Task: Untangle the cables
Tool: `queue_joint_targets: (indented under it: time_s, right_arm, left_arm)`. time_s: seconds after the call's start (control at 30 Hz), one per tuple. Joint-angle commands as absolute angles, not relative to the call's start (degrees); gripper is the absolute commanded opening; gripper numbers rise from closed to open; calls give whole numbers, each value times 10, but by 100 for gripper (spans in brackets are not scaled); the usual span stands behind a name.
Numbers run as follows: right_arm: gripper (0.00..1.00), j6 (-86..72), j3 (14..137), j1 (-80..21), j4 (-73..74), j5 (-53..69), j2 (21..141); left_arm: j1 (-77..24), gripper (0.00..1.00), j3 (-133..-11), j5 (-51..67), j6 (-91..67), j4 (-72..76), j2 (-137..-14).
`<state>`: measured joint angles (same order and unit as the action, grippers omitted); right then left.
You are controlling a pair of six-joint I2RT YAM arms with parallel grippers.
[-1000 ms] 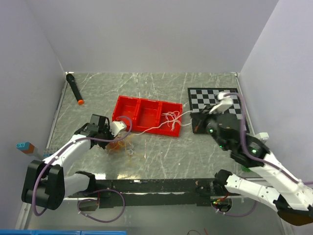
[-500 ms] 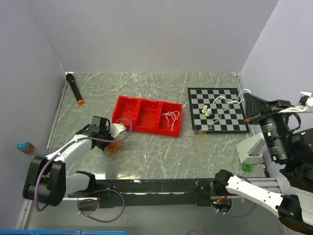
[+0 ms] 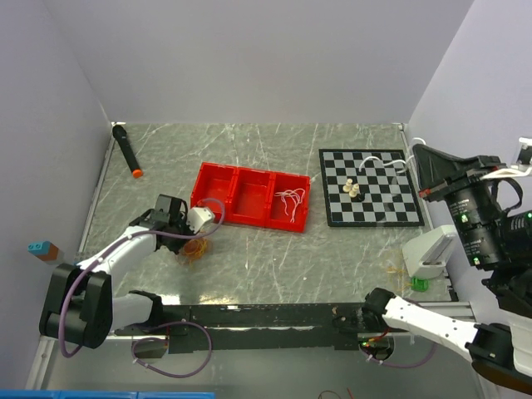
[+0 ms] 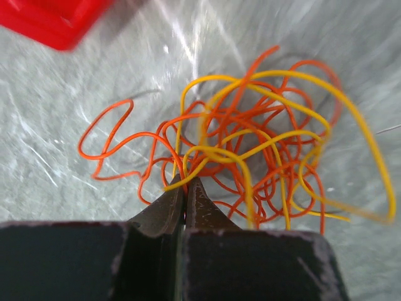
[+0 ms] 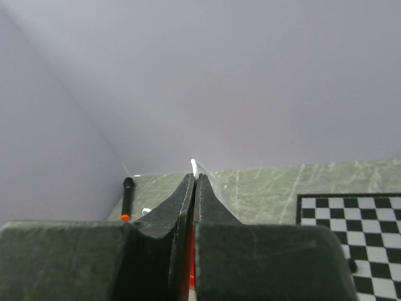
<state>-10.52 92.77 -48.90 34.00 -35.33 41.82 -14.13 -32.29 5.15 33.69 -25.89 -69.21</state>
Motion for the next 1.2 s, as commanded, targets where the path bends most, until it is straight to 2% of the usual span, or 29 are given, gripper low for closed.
queue_joint_targets:
  time_s: [0.0, 0.23, 0.4, 0.43, 0.5, 0.53, 0.57, 0.6, 0.73, 0.87, 0.93, 1.17]
  right_arm:
    - [0, -112, 980, -488, 322, -281, 467]
    - [0, -134, 1091, -488, 294, -185, 561]
    - [0, -159, 1168, -488, 299, -126, 625]
    - [0, -163, 1168, -488, 297, -119, 633]
    - [0, -184, 1160, -488, 294, -97, 648]
    - [0, -192, 1154, -488, 290, -88, 655]
    - [0, -202, 1147, -488, 287, -78, 660]
    - [0, -210, 1141, -488, 282, -70, 664]
    - [0, -226, 1124, -489, 258, -53, 673]
    - [0, -225, 1133, -489, 255, -54, 684]
    - [0, -223, 1136, -489, 257, -57, 686]
    - [0, -219, 1113, -490, 255, -76, 676]
  left_arm:
    - [-146, 1, -379, 116, 304, -286, -676]
    - [-157, 1, -404, 149, 283, -293, -660]
    - [-166, 9, -411, 152, 277, -298, -653]
    - [-166, 11, -415, 155, 274, -301, -650]
    - [-167, 25, -422, 166, 271, -308, -643]
    - [-168, 33, -425, 172, 268, -311, -638]
    - [-168, 47, -430, 181, 266, -315, -635]
    - [-168, 56, -432, 191, 265, -319, -631]
    - [-170, 75, -442, 235, 254, -327, -627]
    - [-181, 85, -461, 294, 237, -334, -636]
    - [-207, 87, -464, 313, 230, -330, -642]
    - [-383, 88, -447, 236, 191, -231, -690]
